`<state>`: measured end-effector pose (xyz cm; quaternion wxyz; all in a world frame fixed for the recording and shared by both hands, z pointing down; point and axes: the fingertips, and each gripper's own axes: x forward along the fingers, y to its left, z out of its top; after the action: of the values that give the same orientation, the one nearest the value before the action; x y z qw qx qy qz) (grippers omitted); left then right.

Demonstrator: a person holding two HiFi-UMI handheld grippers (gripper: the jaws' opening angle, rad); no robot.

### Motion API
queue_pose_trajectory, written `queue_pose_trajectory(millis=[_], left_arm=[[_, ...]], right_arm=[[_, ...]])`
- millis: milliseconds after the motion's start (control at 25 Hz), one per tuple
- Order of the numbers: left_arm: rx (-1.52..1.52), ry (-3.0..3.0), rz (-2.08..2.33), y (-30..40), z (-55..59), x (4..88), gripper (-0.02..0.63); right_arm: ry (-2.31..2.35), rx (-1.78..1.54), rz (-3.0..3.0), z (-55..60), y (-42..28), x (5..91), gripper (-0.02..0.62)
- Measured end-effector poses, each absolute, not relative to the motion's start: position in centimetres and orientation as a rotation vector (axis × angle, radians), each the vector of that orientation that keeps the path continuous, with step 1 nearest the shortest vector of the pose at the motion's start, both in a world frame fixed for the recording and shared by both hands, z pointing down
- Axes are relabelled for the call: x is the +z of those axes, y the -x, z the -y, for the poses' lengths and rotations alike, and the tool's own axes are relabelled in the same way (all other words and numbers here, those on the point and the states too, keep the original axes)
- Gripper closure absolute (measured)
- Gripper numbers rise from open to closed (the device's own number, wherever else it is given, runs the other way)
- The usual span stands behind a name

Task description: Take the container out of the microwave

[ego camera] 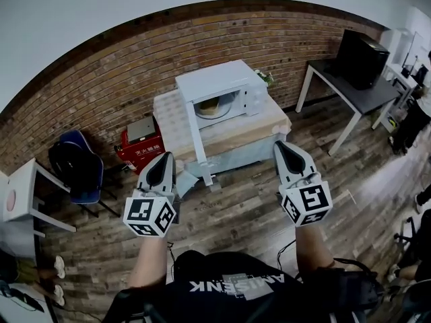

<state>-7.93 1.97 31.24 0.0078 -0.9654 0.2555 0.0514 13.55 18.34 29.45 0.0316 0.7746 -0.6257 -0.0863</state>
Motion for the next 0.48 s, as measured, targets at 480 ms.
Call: queue_pose_trajectory(millis=[480], left_arm=[[0.096,3.002,-0.799,4.6,1.4,32.2,0.594]], right_arm=[[-2.395,-0.207,1.945,-14.3,-16.6,30.6,0.554]])
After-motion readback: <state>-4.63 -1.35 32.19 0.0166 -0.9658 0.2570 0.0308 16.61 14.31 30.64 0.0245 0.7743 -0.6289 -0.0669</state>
